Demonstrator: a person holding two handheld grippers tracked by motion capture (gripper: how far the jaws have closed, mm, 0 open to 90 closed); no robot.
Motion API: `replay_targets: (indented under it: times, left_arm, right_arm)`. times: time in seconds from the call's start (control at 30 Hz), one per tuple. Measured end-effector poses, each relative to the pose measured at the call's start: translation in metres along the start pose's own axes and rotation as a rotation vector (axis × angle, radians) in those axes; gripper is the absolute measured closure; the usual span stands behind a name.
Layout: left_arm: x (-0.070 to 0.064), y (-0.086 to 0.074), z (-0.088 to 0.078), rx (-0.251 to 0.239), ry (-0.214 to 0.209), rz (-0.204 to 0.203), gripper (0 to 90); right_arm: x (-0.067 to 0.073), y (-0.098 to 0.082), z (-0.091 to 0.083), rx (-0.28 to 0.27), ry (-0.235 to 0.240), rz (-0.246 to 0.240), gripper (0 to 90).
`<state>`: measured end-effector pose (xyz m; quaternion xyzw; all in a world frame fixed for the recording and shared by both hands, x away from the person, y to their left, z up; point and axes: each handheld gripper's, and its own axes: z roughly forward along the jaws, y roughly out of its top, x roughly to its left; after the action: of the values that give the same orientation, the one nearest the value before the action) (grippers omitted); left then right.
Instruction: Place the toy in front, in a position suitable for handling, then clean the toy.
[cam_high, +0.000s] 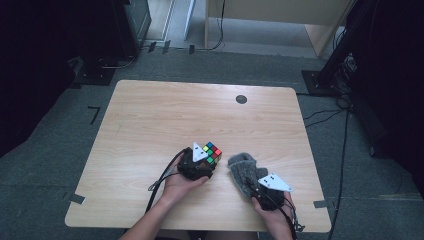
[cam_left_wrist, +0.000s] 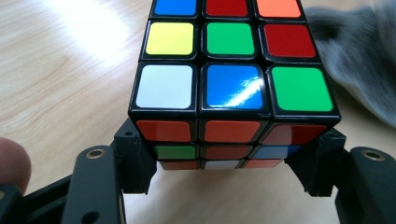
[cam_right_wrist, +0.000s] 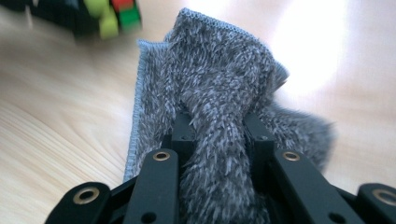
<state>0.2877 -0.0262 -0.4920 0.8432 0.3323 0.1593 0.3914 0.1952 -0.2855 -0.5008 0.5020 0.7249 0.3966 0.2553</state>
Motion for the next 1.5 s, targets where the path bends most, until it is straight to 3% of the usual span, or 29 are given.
replay_targets:
  times: [0.07, 0.13, 0.17, 0.2, 0.23, 0.27, 0.3, 0.33, 0.37, 0.4, 0.47, 0.5, 0.53, 0.63, 0.7, 0.77, 0.83, 0.87, 0.97, 1.0, 1.07, 1.13, 1.2, 1.23, 1.27, 1.3, 1.4, 1.43, 1.5]
  left_arm:
    - [-0.001, -0.003, -0.007, -0.010, -0.012, -0.001, 34.7]
    - [-0.005, -0.006, -0.019, -0.019, -0.022, 0.017, 34.7]
    - [-0.008, -0.008, -0.024, -0.021, -0.020, 0.033, 34.7]
    - [-0.014, -0.009, -0.032, -0.019, -0.008, 0.078, 34.7]
    - [-0.014, -0.009, -0.032, -0.019, -0.008, 0.078, 34.7]
    - [-0.021, -0.011, -0.039, -0.024, -0.014, 0.110, 34.7]
    - [-0.021, -0.011, -0.039, -0.024, -0.014, 0.110, 34.7]
    - [-0.029, -0.013, -0.044, -0.029, -0.009, 0.152, 34.7]
    - [-0.029, -0.013, -0.044, -0.029, -0.009, 0.152, 34.7]
    - [-0.033, -0.014, -0.046, -0.029, -0.009, 0.171, 34.7]
    - [-0.036, -0.016, -0.049, -0.021, -0.003, 0.171, 34.7]
    - [-0.036, -0.016, -0.049, -0.021, -0.003, 0.171, 34.7]
    - [-0.035, -0.017, -0.050, -0.026, -0.006, 0.165, 34.7]
    - [-0.034, -0.019, -0.054, -0.034, -0.019, 0.166, 34.8]
    - [-0.032, -0.019, -0.057, -0.030, -0.010, 0.189, 34.8]
    - [-0.029, -0.020, -0.059, -0.027, -0.019, 0.171, 34.8]
    - [-0.024, -0.023, -0.060, -0.028, -0.010, 0.139, 34.8]
    - [-0.017, -0.024, -0.063, -0.036, -0.008, 0.090, 34.8]
    - [-0.016, -0.025, -0.067, -0.043, 0.004, 0.102, 34.8]
    - [-0.018, -0.025, -0.070, -0.048, 0.026, 0.120, 34.8]
    - [-0.018, -0.024, -0.071, -0.048, 0.030, 0.124, 34.8]
    - [-0.019, -0.024, -0.071, -0.055, 0.030, 0.121, 34.8]
    - [-0.019, -0.024, -0.071, -0.052, 0.033, 0.128, 34.8]
    - [-0.019, -0.024, -0.070, -0.049, 0.034, 0.131, 34.7]
    - [-0.019, -0.025, -0.070, -0.051, 0.023, 0.120, 34.7]
    - [-0.019, -0.025, -0.070, -0.051, 0.023, 0.120, 34.7]
    - [-0.018, -0.026, -0.072, -0.045, 0.020, 0.123, 34.6]
    - [-0.016, -0.027, -0.072, -0.050, 0.015, 0.108, 34.6]
    - [-0.015, -0.028, -0.072, -0.058, 0.003, 0.096, 34.6]
  right_arm:
    - [0.003, 0.006, -0.006, -0.031, 0.004, -0.003, 72.4]
    - [0.018, 0.029, -0.021, -0.133, 0.029, -0.014, 72.1]
    - [0.018, 0.029, -0.021, -0.133, 0.029, -0.014, 72.1]
    - [0.033, 0.048, -0.026, -0.185, 0.064, -0.022, 71.7]
    - [0.039, 0.054, -0.026, -0.195, 0.079, -0.031, 71.5]
    - [0.048, 0.061, -0.026, -0.205, 0.097, -0.054, 71.3]
    - [0.048, 0.061, -0.026, -0.205, 0.097, -0.054, 71.3]
    - [0.068, 0.073, -0.023, -0.212, 0.125, -0.111, 71.1]
    - [0.068, 0.073, -0.023, -0.212, 0.125, -0.111, 71.1]
    - [0.087, 0.079, -0.016, -0.188, 0.150, -0.168, 70.8]
    - [0.103, 0.080, -0.005, -0.130, 0.175, -0.225, 70.2]
    - [0.103, 0.080, -0.005, -0.130, 0.175, -0.225, 70.2]
    - [0.111, 0.078, -0.002, -0.142, 0.144, -0.289, 70.0]
    - [0.109, 0.078, -0.004, -0.136, 0.149, -0.304, 70.0]
    - [0.102, 0.079, -0.004, -0.137, 0.126, -0.261, 70.0]
    - [0.094, 0.079, -0.004, -0.133, 0.130, -0.204, 70.6]
    - [0.097, 0.078, -0.005, -0.129, 0.133, -0.210, 70.7]
    - [0.110, 0.074, -0.009, -0.146, 0.178, -0.271, 70.7]
    - [0.124, 0.070, -0.013, -0.163, 0.150, -0.369, 70.6]
    - [0.122, 0.070, -0.012, -0.177, 0.153, -0.365, 70.5]
    - [0.118, 0.071, -0.011, -0.189, 0.154, -0.333, 70.5]
    - [0.107, 0.071, -0.009, -0.200, 0.132, -0.272, 70.5]
    - [0.107, 0.071, -0.011, -0.198, 0.141, -0.266, 70.5]
    - [0.110, 0.071, -0.012, -0.209, 0.158, -0.300, 70.2]
    - [0.121, 0.070, -0.013, -0.218, 0.209, -0.354, 69.8]
    - [0.125, 0.070, -0.013, -0.213, 0.206, -0.377, 69.8]
    - [0.121, 0.070, -0.009, -0.224, 0.192, -0.383, 69.4]
    - [0.109, 0.071, -0.004, -0.217, 0.189, -0.284, 69.4]
    - [0.104, 0.071, -0.005, -0.209, 0.201, -0.245, 69.4]
